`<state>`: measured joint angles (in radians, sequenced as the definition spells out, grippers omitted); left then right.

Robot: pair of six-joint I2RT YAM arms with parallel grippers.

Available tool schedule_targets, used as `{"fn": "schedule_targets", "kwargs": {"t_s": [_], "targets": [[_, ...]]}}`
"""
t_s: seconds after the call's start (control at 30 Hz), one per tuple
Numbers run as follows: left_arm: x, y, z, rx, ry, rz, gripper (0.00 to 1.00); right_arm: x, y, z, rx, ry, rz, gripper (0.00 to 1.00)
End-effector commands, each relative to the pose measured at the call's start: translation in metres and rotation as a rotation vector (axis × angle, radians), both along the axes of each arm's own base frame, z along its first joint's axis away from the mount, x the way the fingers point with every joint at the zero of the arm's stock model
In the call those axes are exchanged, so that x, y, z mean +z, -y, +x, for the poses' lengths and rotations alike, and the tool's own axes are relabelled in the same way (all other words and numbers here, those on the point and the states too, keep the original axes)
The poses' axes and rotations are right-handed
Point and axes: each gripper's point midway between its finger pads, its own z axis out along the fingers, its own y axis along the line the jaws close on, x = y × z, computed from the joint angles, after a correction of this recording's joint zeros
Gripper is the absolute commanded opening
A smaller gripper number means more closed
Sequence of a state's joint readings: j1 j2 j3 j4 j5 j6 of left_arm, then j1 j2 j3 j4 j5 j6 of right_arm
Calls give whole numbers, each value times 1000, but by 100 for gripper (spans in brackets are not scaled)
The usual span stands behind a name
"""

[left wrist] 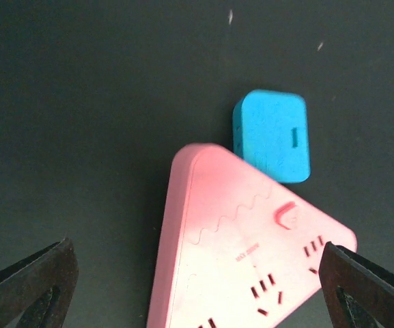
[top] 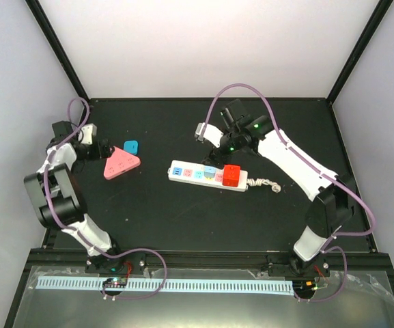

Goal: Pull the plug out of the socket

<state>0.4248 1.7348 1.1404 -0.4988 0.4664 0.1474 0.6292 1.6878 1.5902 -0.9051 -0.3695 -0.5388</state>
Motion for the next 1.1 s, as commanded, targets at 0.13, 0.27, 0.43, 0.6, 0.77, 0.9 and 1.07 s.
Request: {"fn": "schedule_targets", "kwargs": {"t_s": [0.13,0.27,0.43,0.6,0.77,0.9,1.07], "targets": [[95,-13,9,-109,211,310,99,24,12,-3,-28,2,75,79],[120,-1,8,-201,288,384,99,23,26,-2,-52,5,79,79],[157,27,3,-308,430,364,99,5,60,3,-96,4,34,86],[178,59,-6,-411,491,289,99,-27,99,3,-105,18,-60,97],[183,89,-13,-506,446,284,99,-59,117,-5,-65,27,-147,100],[186,114,-21,-570,446,240,99,-78,112,-9,-20,-22,-148,100],[181,139,-32,-641,439,228,99,-95,103,-1,0,-54,-135,100]]}}
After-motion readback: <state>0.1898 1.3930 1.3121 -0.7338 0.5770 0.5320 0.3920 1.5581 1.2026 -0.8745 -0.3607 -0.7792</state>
